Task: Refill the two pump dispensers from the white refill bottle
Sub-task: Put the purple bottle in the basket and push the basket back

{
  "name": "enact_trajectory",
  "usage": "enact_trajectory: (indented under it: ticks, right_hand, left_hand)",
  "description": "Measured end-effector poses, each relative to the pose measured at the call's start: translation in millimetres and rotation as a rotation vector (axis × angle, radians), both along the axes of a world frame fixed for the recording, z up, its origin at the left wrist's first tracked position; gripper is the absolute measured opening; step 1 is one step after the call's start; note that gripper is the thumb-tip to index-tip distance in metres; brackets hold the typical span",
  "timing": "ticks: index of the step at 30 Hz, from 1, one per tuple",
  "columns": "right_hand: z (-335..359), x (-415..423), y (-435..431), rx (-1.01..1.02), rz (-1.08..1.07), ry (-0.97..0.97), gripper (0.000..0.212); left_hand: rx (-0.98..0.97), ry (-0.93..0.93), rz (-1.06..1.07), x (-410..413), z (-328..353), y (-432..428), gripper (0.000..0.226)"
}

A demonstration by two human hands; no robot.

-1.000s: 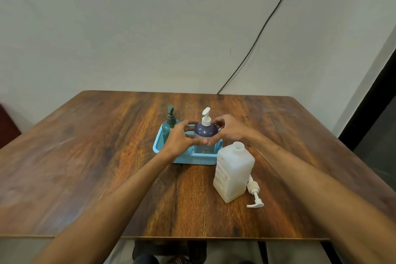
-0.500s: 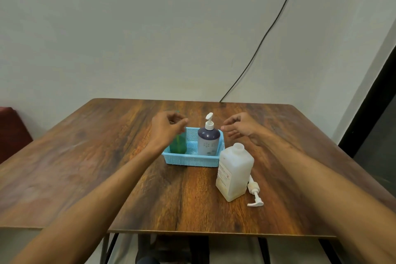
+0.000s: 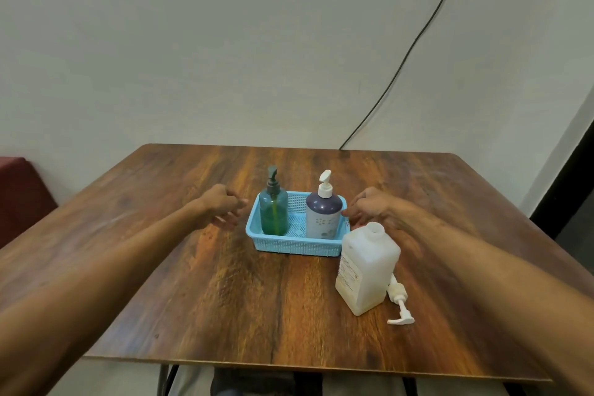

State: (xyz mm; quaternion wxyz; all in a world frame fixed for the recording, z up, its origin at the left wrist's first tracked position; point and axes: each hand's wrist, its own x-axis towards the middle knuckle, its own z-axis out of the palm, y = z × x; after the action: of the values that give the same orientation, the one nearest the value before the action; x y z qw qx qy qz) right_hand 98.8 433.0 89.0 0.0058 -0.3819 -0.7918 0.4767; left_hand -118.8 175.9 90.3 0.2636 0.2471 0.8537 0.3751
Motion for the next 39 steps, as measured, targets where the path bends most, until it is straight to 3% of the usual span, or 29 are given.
enact_trajectory:
  ticks: [5,16,26,39]
  right_hand:
    - [-10.6,-5.5,4.9,-0.062,-0.021,0.005,0.019]
    - [-6.4,-32.4,23.0,-0.119,-0.030,0.099,0.007]
    - [14.0,-110.4,94.7,-0.093,-0.032,0.117,0.011]
    - [4.0,-197.1,165.3,-0.056,-0.057,0.055,0.022]
  left_hand:
    - [-0.029,-0.236,-0.143,-5.7,-9.4,8.2,0.027]
    - [0.000,-0.124,-0.155,-34.6,-7.1,38.6,0.019]
    - [0.041,-0.080,-0.108,-105.6,19.3,108.1,0.018]
    - [-0.020,-0.090,-0.057,-186.2,2.1,193.9,0.027]
